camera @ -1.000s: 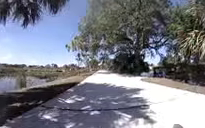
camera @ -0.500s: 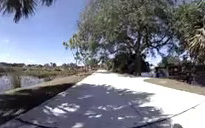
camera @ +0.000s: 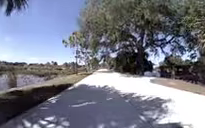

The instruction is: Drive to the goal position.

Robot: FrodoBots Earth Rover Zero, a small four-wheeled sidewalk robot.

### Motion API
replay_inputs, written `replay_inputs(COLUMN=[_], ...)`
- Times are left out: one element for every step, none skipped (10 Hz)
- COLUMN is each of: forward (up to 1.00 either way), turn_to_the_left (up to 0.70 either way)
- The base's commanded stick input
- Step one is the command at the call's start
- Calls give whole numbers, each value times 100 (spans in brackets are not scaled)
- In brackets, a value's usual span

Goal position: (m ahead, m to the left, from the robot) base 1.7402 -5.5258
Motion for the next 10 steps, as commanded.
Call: replay_inputs(forward=[100, 100, 100, 100, 100, 100, 100, 100, 100, 100], turn_to_the_left=[0, 0, 0, 0, 0, 0, 0, 0, 0, 0])
